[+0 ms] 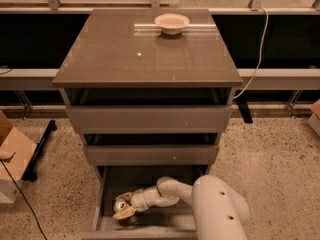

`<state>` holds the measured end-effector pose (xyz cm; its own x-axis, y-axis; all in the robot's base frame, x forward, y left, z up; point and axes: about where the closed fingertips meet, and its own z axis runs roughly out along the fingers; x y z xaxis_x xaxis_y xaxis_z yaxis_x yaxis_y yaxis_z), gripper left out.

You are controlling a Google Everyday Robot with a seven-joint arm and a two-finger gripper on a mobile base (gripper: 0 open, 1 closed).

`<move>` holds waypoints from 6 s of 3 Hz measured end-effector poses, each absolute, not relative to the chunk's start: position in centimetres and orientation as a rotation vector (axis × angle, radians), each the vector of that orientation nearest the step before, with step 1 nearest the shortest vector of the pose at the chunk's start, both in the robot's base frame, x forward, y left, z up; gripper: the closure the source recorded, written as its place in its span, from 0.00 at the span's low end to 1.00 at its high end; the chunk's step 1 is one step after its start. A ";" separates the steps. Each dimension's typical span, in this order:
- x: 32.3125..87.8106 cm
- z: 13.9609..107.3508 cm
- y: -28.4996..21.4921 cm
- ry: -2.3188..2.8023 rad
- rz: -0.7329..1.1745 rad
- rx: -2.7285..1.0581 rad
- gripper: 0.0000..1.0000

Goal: Pick 7up can from bottom drawer and place on counter

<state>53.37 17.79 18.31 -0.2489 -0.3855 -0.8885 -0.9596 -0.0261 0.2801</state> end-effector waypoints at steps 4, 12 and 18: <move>53.5 30.9 8.7 1.593 1.160 -1.331 1.00; 50.8 82.6 -4.3 1.099 0.484 -1.706 1.00; 63.4 93.8 -2.4 0.933 0.186 -1.735 1.00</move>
Offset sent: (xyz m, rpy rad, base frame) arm 0.0130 -0.0635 0.0699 0.1189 0.0222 -0.1091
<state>63.41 -2.43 93.83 0.6773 -0.4907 -0.5482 -0.6637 -0.0859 -0.7430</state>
